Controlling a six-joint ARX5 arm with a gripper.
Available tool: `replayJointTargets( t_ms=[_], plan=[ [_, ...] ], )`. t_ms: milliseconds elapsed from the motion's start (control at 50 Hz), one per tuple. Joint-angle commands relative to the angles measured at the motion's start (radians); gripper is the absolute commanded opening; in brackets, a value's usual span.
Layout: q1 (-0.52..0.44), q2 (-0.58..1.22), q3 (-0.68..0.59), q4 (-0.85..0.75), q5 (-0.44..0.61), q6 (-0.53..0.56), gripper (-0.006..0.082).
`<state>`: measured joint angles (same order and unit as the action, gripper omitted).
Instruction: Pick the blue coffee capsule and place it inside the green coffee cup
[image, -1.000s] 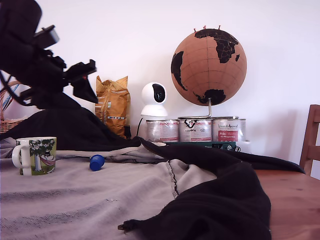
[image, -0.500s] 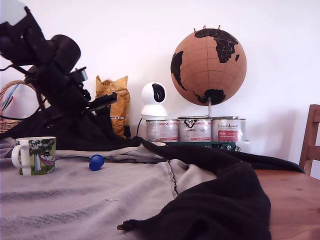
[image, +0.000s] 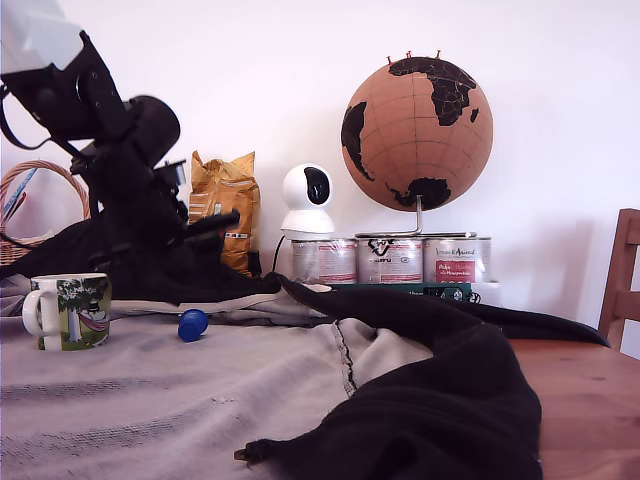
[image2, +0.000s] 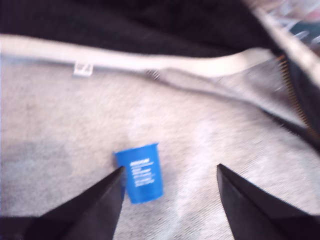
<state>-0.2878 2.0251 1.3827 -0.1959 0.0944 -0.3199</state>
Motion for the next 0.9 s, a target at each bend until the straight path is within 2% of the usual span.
replayJointTargets(
  t_ms=[0, 600, 820, 880],
  plan=[
    [-0.002, 0.013, -0.005, 0.007, -0.011, -0.003, 0.0529],
    [0.008, 0.081, -0.004, 0.002, -0.001, -0.014, 0.0515],
    [0.008, 0.081, -0.004, 0.021, -0.003, -0.014, 0.0441],
    [0.008, 0.081, -0.004, 0.033, -0.005, -0.014, 0.0391]
  ],
)
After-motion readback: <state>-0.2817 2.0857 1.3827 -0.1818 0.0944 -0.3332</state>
